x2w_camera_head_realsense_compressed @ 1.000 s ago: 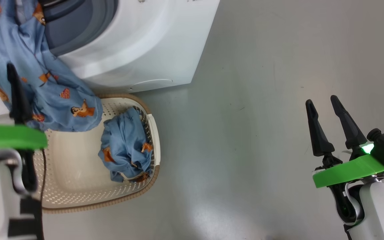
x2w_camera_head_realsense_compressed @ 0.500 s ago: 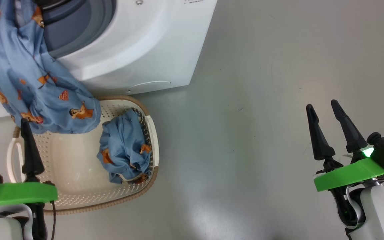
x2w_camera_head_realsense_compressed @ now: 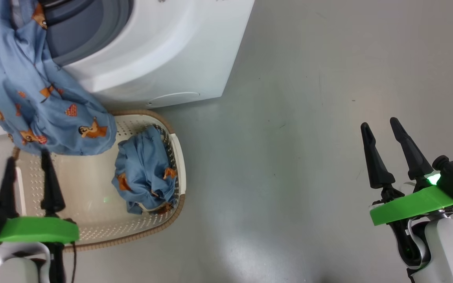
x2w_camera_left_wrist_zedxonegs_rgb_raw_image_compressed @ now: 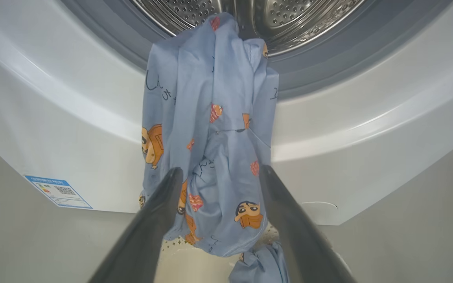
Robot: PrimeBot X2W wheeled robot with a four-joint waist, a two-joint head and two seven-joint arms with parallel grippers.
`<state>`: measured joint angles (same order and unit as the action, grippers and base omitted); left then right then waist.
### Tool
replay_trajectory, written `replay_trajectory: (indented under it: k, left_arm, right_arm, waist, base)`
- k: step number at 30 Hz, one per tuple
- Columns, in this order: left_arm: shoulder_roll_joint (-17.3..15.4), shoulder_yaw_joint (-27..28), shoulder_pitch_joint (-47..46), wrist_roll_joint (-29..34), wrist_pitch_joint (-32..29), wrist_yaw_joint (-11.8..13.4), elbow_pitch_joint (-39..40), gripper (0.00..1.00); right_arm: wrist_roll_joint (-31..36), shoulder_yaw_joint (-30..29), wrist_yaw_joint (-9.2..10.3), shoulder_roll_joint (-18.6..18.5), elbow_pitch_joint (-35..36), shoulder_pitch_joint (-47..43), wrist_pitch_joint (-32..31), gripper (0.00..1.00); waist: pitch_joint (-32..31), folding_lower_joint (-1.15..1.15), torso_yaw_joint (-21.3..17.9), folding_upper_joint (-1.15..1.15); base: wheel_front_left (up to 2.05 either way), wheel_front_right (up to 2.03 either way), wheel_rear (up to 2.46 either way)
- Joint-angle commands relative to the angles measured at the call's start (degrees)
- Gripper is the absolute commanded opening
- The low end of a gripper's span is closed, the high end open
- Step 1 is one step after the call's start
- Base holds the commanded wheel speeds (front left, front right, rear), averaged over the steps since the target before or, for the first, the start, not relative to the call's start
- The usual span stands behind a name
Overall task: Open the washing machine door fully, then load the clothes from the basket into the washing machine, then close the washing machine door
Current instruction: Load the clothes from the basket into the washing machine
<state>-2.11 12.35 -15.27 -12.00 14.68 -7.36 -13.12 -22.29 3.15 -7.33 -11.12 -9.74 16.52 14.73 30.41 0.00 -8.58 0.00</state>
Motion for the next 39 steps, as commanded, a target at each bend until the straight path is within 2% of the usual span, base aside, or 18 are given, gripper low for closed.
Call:
replay_trajectory:
  k: [1, 9, 15, 24, 27, 37, 38, 39]
  left_arm:
    - [-0.78, 0.99, -0.43, -0.31, 0.32, -0.12, -0.90, 1.00]
    - [-1.05, -0.29, -6.78, -1.50, 0.32, -0.13, -12.35, 1.00]
    - [-3.58, -2.21, -14.43, -2.38, 0.32, -0.13, -23.24, 1.00]
    - [-6.63, -2.09, -25.35, -4.30, 0.32, -0.13, -36.47, 1.00]
    - [-8.37, -4.33, -29.81, -5.45, 0.32, -0.13, -41.17, 1.00]
    - [-13.11, -11.35, -35.46, -9.13, 0.32, -0.13, -45.81, 1.00]
    - [-13.41, -11.88, -35.70, -9.68, 0.32, -0.13, -45.88, 0.84]
    - [-13.66, -12.38, -35.92, -10.26, 0.32, -0.13, -45.98, 0.41]
  right_arm:
    - [-0.37, 1.03, -0.16, -0.46, 1.35, -0.03, 0.27, 1.00]
    - [-0.22, 0.64, -0.16, -0.14, 1.97, 0.67, 0.27, 1.00]
    - [-0.09, 0.71, -0.16, 0.13, 2.35, 1.57, 0.27, 1.00]
    - [-0.19, 1.12, -0.16, -0.01, 2.55, 3.05, 0.27, 1.00]
    - [-0.29, 1.61, -0.16, -0.15, 2.64, 3.52, 0.27, 1.00]
    - [-0.25, 2.94, -0.16, 0.01, 2.79, 4.34, 0.27, 1.00]
    - [-0.22, 2.94, -0.16, 0.01, 2.80, 4.37, 0.27, 1.00]
    - [-0.18, 2.93, -0.16, 0.00, 2.80, 4.37, 0.27, 1.00]
  waist:
    - [0.36, 0.00, 0.02, 0.00]
    - [2.43, 0.00, 0.44, 0.00]
    - [4.46, 0.00, 0.65, 0.00]
    - [7.01, 0.00, 0.30, 0.00]
    - [7.92, 0.00, -0.18, 0.00]
    - [9.15, 0.00, -1.68, 0.00]
    - [9.23, 0.00, -1.74, 0.00]
    - [9.28, 0.00, -1.77, 0.00]
  base:
    - [0.00, 0.00, 0.00]
    - [0.00, 0.00, 0.00]
    - [0.00, 0.00, 0.00]
    - [0.00, 0.00, 0.00]
    - [0.00, 0.00, 0.00]
    - [0.00, 0.00, 0.00]
    - [0.00, 0.00, 0.00]
    - [0.00, 0.00, 0.00]
